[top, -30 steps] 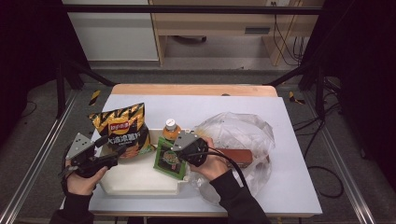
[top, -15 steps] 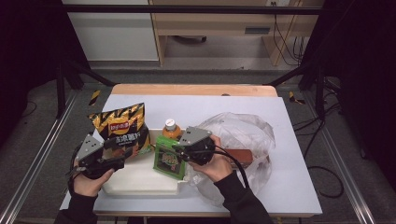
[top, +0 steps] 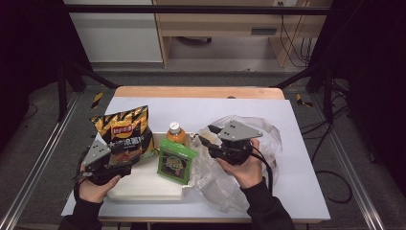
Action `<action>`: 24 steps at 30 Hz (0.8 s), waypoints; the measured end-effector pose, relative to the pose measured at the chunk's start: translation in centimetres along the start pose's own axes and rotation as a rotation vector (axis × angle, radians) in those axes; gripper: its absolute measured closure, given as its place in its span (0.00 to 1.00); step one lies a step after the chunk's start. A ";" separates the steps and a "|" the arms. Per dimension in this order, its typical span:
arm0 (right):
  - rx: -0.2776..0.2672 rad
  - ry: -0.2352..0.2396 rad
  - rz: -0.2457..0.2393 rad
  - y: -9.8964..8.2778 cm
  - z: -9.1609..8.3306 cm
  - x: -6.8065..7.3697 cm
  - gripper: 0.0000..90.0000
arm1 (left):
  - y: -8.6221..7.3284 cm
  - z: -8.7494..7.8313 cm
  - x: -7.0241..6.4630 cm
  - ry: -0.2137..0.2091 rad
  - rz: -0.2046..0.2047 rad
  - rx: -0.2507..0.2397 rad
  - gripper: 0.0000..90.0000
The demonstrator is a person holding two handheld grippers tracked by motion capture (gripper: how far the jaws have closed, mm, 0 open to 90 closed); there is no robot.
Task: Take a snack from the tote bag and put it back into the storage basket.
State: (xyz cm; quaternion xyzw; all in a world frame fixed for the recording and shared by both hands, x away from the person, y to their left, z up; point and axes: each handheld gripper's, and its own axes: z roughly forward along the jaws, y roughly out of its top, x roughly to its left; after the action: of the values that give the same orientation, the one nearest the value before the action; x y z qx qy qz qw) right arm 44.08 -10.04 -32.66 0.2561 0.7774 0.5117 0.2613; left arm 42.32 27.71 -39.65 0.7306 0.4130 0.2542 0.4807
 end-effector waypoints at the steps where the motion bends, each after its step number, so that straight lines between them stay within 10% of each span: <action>1: -0.004 -0.010 0.006 -0.2 -0.5 -0.3 0.61 | 0.0 0.0 0.0 0.000 0.000 0.000 0.29; 24: 0.085 -0.096 0.155 -8.0 -5.8 -4.7 0.57 | 0.4 -0.8 0.4 0.016 -0.010 -0.025 0.28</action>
State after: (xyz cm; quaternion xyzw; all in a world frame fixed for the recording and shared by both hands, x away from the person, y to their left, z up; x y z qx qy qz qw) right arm 42.54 -19.76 -37.40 0.3505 0.7630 0.4838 0.2470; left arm 42.08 28.35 -39.01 0.7203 0.4172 0.2628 0.4879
